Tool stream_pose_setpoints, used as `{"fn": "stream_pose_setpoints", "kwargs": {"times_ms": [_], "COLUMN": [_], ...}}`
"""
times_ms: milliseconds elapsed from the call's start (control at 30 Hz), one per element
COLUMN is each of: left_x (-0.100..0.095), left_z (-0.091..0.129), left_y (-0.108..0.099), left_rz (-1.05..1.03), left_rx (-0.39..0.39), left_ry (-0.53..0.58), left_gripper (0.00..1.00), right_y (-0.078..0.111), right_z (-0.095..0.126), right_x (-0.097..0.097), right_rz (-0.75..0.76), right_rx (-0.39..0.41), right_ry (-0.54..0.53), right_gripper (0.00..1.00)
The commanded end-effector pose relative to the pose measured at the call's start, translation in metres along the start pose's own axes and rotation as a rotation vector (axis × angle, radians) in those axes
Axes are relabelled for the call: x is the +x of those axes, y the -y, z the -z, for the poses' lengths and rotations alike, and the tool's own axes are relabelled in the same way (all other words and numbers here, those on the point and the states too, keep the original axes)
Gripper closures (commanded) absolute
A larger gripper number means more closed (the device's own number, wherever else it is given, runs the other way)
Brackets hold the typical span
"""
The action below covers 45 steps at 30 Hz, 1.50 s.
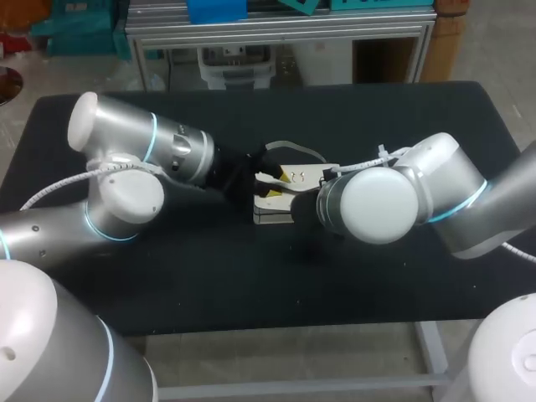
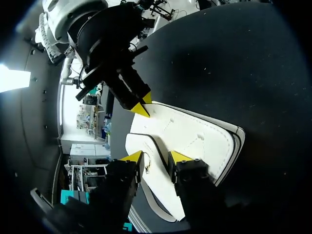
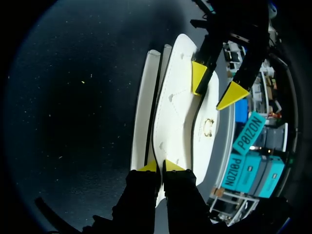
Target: Pick up the bag, open it, inspect its contents, close it, and place it on the opposite side
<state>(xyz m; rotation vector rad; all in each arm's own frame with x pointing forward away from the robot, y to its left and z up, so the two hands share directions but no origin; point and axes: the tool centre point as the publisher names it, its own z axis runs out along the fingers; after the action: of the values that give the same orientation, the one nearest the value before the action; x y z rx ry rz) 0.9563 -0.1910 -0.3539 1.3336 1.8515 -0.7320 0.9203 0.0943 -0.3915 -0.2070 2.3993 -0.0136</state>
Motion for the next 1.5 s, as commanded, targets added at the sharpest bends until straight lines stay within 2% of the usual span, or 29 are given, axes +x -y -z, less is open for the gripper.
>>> {"fn": "stream_pose_setpoints", "kwargs": {"times_ms": [33,67,100,433,867,967,1267,1300,1333,1367,1500], "left_x": [0.002,0.002,0.0,-0.013,-0.035,-0.035,-0.02,-0.019,-0.017,-0.016,-0.014], "left_z": [-0.011,-0.012,-0.013,0.0,0.033,0.036,0.03,0.029,0.028,0.026,0.023], "left_y": [-0.003,-0.005,-0.008,-0.02,-0.028,-0.029,-0.021,-0.019,-0.018,-0.017,-0.016], "left_rz": [0.003,0.012,0.033,0.148,0.429,0.464,0.462,0.457,0.456,0.455,0.452], "left_rx": [-0.058,-0.07,-0.092,-0.148,-0.045,-0.023,-0.025,-0.031,-0.03,-0.029,-0.033], "left_ry": [0.028,0.03,0.041,0.054,0.034,0.018,-0.05,-0.055,-0.062,-0.065,-0.072], "left_gripper": [0.76,0.91,1.0,1.0,1.0,1.0,1.0,0.9,0.71,0.61,0.43], "right_y": [0.002,0.002,0.002,0.002,0.002,0.002,0.002,0.002,0.002,0.002,0.002], "right_z": [-0.003,-0.003,-0.003,-0.003,-0.003,-0.003,-0.003,-0.003,-0.003,-0.003,-0.003], "right_x": [0.009,0.009,0.009,0.009,0.009,0.009,0.009,0.009,0.009,0.009,0.009], "right_rz": [0.001,0.001,0.001,0.001,0.001,0.001,0.001,0.001,0.001,0.001,0.001], "right_rx": [-0.009,-0.009,-0.009,-0.009,-0.009,-0.009,-0.009,-0.009,-0.009,-0.009,-0.009], "right_ry": [0.082,0.082,0.082,0.082,0.082,0.082,0.082,0.082,0.082,0.082,0.082], "right_gripper": [1.0,1.0,1.0,1.0,1.0,1.0,1.0,1.0,1.0,1.0,1.0]}}
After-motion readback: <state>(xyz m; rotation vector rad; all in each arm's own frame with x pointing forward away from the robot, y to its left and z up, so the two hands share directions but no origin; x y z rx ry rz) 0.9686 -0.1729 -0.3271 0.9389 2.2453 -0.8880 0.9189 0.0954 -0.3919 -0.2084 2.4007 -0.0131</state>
